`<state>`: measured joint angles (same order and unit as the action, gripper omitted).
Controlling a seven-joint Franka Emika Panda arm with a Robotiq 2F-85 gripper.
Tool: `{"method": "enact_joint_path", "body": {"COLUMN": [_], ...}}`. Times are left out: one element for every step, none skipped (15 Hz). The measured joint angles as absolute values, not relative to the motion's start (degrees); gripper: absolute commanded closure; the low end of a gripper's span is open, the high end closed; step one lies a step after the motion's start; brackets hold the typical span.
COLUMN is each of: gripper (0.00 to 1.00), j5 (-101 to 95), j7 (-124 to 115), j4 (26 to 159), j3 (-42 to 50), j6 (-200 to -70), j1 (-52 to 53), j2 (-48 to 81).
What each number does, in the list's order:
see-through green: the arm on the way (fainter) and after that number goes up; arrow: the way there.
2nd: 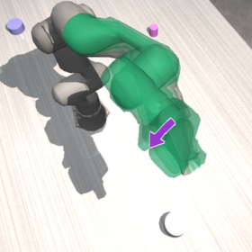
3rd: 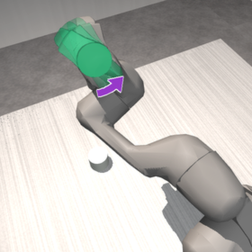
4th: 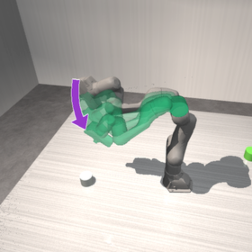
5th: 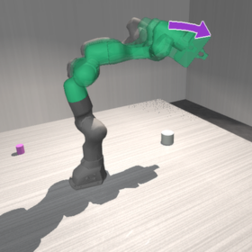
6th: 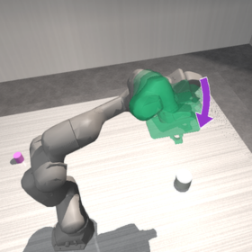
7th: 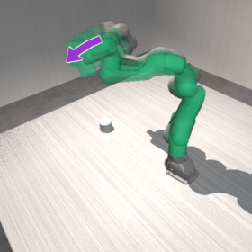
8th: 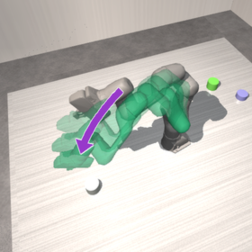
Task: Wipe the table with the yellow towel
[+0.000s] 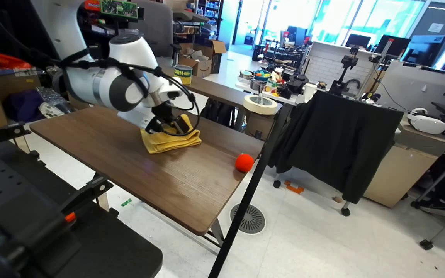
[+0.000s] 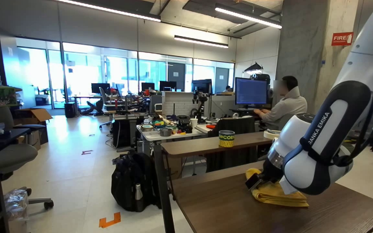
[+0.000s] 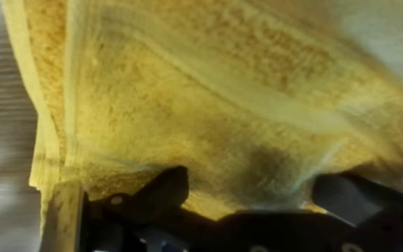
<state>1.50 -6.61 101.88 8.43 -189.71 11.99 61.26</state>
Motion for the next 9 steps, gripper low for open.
{"method": "enact_joint_path", "body": {"gripper": [0.00, 0.00, 0.00, 0.00, 0.00, 0.00, 0.00, 0.00, 0.00], "j5": [1.38, 1.40, 1.51, 1.68, 1.84, 2.12, 2.66, 3.05, 3.49], "j7": [-5.83, -5.61, -5.60, -5.60, -5.61, -5.63, -5.76, -6.07, -6.44], "j4": [103.81, 105.47, 106.85, 108.01, 108.96, 109.84, 110.60, 111.41, 112.22], "j3": [7.40, 6.91, 6.77, 6.85, 7.17, 7.90, 8.99, 10.31, 11.67], "j6": [-189.97, -190.02, -189.82, -189.28, -188.39, -187.37, -186.11, -184.71, -183.31], "j1": [13.18, 14.66, 15.92, 16.97, 17.72, 18.46, 19.33, 20.16, 20.88], "j2": [60.50, 59.62, 58.83, 58.14, 57.45, 56.81, 56.28, 55.68, 55.14]}}
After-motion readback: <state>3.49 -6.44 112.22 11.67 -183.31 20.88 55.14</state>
